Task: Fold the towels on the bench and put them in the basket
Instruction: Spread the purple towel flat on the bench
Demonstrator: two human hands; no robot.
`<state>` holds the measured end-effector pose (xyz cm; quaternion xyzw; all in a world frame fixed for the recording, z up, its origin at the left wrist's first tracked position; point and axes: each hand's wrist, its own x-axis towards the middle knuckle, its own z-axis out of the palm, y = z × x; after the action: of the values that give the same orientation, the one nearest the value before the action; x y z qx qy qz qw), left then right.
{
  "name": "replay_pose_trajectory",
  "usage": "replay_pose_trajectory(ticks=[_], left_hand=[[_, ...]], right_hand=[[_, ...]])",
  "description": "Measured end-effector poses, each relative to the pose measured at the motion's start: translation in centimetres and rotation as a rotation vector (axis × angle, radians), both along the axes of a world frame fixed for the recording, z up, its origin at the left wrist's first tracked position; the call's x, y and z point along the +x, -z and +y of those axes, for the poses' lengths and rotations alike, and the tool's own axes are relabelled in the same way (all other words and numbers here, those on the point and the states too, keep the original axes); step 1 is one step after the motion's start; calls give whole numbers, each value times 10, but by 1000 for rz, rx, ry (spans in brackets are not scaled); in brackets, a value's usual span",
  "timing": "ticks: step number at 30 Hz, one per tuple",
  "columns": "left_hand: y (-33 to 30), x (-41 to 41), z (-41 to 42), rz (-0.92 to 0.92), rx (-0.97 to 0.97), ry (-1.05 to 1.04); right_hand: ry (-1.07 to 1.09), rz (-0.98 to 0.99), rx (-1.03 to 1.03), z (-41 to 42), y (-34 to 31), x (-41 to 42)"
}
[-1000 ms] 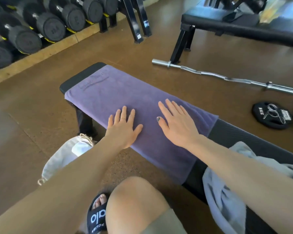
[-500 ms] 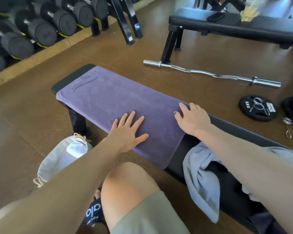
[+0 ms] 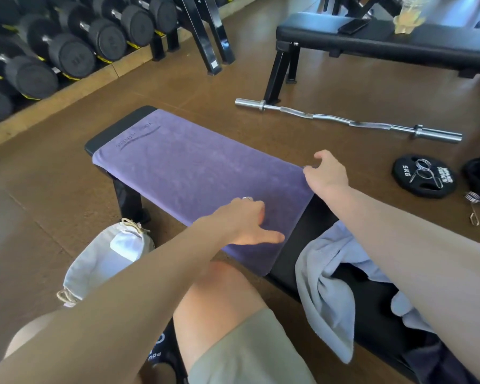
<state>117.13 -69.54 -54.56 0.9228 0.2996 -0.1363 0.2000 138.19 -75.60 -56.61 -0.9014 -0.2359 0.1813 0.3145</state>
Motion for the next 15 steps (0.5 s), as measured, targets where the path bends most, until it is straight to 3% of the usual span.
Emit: replay_pose_trajectory(ticks=[6,15], left_hand=[[-4,18,-32,205,174,106],[1,9,-43,192,203,56]], right_hand=[[41,-60,150,7,-6,5],[213,62,425,22,-45,9]])
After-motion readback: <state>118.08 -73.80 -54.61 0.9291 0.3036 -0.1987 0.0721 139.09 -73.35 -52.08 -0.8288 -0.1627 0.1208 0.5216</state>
